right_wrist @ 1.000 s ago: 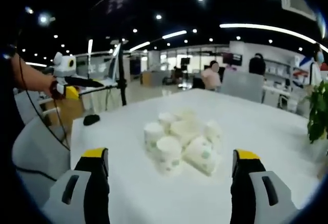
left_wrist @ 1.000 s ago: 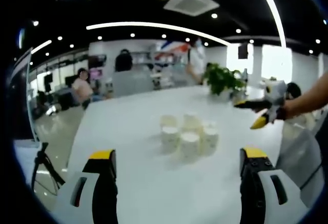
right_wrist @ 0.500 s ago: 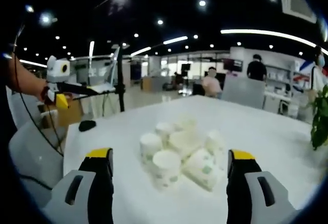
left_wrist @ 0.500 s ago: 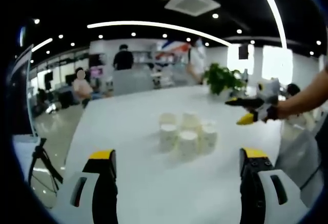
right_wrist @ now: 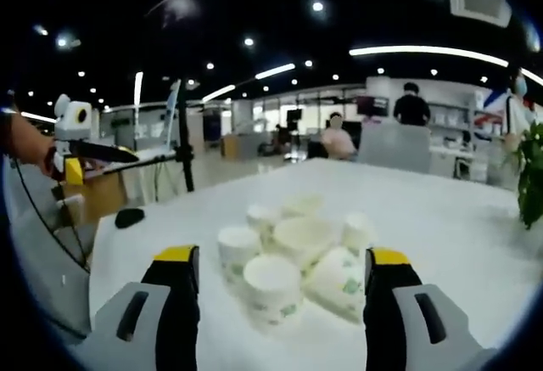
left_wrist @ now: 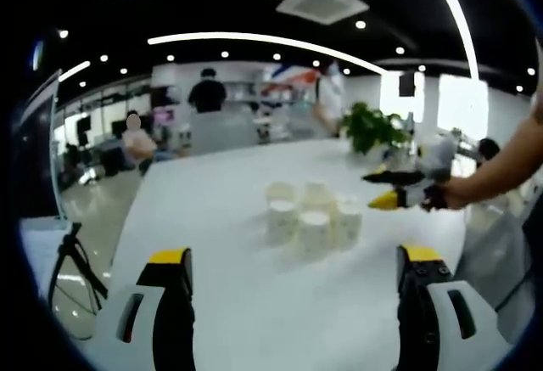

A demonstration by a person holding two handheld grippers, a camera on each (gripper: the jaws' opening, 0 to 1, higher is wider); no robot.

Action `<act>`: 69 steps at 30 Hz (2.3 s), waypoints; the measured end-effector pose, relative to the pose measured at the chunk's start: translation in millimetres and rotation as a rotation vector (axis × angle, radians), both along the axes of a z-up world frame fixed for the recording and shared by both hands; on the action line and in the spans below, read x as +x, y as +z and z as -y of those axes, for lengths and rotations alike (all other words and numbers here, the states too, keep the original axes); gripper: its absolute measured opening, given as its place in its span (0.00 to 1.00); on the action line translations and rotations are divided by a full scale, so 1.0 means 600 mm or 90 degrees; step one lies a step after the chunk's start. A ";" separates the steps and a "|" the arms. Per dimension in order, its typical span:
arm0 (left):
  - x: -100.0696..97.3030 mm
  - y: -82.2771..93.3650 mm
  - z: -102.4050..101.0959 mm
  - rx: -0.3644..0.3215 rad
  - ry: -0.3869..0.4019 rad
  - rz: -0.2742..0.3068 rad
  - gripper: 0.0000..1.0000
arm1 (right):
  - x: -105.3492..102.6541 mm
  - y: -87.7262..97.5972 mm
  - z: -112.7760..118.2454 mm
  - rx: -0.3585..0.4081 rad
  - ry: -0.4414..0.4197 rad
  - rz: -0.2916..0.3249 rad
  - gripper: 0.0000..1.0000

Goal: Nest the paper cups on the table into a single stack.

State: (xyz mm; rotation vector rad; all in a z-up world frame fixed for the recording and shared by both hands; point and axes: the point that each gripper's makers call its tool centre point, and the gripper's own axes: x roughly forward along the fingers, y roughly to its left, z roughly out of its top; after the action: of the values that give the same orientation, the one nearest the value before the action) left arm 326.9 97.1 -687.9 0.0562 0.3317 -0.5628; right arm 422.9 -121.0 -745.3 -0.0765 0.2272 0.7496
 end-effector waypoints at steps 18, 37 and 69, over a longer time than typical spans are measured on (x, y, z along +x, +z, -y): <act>0.002 -0.014 -0.017 0.016 0.006 -0.021 0.98 | 0.018 -0.087 -0.028 -0.048 0.020 -0.044 0.56; -0.016 -0.009 -0.037 0.035 0.015 -0.021 0.98 | 0.028 -0.134 -0.046 -0.039 0.002 -0.101 0.43; -0.012 -0.008 -0.014 0.029 0.001 -0.016 0.98 | 0.005 -0.067 -0.044 -0.038 0.023 -0.099 0.36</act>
State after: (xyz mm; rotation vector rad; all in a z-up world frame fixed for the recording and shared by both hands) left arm 319.7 105.7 -692.7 0.0920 0.3694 -0.5542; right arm 426.1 -94.8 -785.4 -0.0796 0.3972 0.7858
